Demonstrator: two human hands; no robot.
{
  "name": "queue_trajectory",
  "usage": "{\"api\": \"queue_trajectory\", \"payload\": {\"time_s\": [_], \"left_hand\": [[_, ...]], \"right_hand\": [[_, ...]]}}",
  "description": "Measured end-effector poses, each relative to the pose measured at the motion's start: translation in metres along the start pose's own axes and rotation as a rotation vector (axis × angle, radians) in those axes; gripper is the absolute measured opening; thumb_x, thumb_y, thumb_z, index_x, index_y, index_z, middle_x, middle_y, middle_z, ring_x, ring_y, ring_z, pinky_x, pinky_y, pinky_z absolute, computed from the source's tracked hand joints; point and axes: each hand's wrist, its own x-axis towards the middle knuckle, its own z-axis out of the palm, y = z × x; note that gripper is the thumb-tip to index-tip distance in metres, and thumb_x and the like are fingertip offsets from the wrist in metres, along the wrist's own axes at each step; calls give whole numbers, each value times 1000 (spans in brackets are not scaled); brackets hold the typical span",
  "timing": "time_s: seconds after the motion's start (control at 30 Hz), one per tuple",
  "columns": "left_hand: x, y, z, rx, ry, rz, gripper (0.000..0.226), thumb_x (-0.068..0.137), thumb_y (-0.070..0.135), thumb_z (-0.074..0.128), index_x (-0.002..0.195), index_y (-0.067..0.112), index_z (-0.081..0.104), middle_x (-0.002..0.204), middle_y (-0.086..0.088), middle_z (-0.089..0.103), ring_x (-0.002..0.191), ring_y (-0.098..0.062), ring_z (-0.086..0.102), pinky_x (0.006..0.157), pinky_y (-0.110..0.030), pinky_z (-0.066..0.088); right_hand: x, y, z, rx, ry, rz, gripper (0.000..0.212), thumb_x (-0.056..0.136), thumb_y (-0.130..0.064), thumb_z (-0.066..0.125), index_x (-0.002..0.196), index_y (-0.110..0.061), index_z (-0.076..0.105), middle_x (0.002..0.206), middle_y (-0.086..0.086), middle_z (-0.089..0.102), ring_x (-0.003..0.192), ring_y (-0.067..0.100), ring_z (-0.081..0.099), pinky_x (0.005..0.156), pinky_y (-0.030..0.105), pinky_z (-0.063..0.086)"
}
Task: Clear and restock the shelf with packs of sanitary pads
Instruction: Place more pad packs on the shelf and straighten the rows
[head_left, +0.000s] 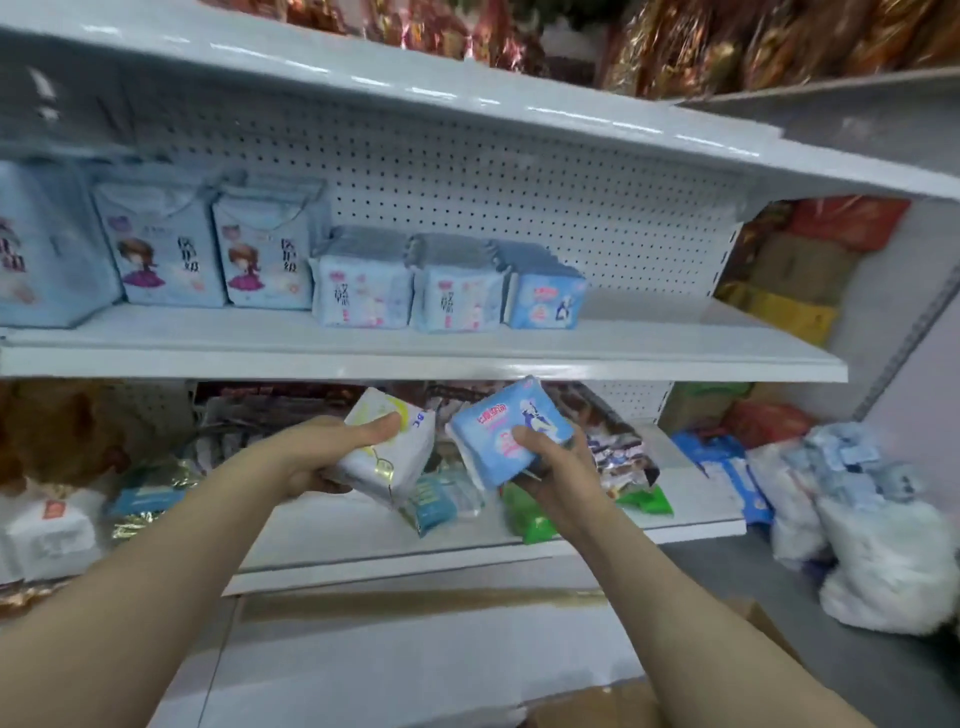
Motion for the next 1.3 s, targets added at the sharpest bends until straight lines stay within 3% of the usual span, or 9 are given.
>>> {"api": "queue_trajectory", "payload": {"time_s": [0.17, 0.27, 0.43, 0.6, 0.77, 0.9, 1.0, 1.13, 1.3], "left_hand": [[14, 51, 27, 42, 27, 35, 86, 51, 72, 84, 103, 5, 70, 85, -14, 76, 72, -22, 66, 68, -26, 47], [17, 78, 49, 103, 21, 34, 68, 72, 66, 77, 99, 5, 68, 70, -6, 74, 57, -13, 67, 53, -17, 45], [26, 109, 82, 240, 23, 19, 114, 22, 79, 85, 110, 8, 70, 90, -8, 78, 77, -20, 72, 71, -26, 52], [28, 139, 110, 302, -6, 26, 72, 60, 59, 81, 111, 10, 67, 85, -2, 77, 71, -14, 72, 60, -21, 52], [36, 155, 117, 410, -26, -5, 105, 40, 72, 87, 121, 8, 65, 112, -12, 74, 102, -28, 71, 86, -33, 55], [38, 174, 124, 481, -85, 4, 115, 31, 70, 92, 121, 4, 63, 119, -20, 69, 114, -41, 64, 94, -44, 54], [40, 183, 123, 540, -139, 11, 89, 41, 63, 90, 110, 14, 62, 120, -11, 71, 102, -26, 70, 81, -33, 60], [51, 187, 115, 591, -182, 41, 110, 16, 70, 91, 111, 22, 62, 104, 0, 77, 88, -12, 73, 72, -25, 55], [62, 189, 109, 632, -228, 46, 109, 10, 71, 89, 105, 27, 57, 91, 9, 78, 79, -5, 73, 64, -19, 54]], "right_hand": [[33, -79, -29, 16, -74, -111, 55, 75, -14, 84, 121, 2, 58, 117, 21, 71, 101, 35, 71, 92, 53, 55], [59, -120, -50, -63, -100, -191, 32, 81, -13, 78, 106, -5, 59, 103, 10, 75, 93, 26, 72, 77, 37, 58], [103, -170, -78, -167, -189, -254, 65, 85, -6, 77, 138, -26, 44, 119, 5, 68, 93, 21, 73, 74, 38, 61], [140, -191, -88, -354, -236, -264, 57, 81, -11, 82, 125, -31, 49, 127, 11, 63, 103, 29, 71, 75, 44, 63], [160, -191, -83, -596, -319, -338, 53, 82, -15, 82, 124, -22, 50, 113, 8, 68, 80, 7, 72, 61, 22, 56], [167, -185, -78, -651, -341, -347, 49, 81, -5, 81, 121, -14, 55, 92, 2, 68, 67, 4, 70, 60, 21, 56], [171, -180, -73, -690, -320, -393, 44, 80, -3, 82, 116, -13, 59, 95, -1, 65, 75, 9, 67, 62, 22, 56], [182, -173, -71, -761, -270, -460, 39, 76, -7, 86, 105, -21, 64, 110, 9, 64, 93, 22, 62, 82, 39, 60], [187, -175, -66, -826, -199, -461, 43, 76, -8, 86, 113, -14, 66, 105, 6, 66, 90, 17, 61, 77, 26, 59]]}}
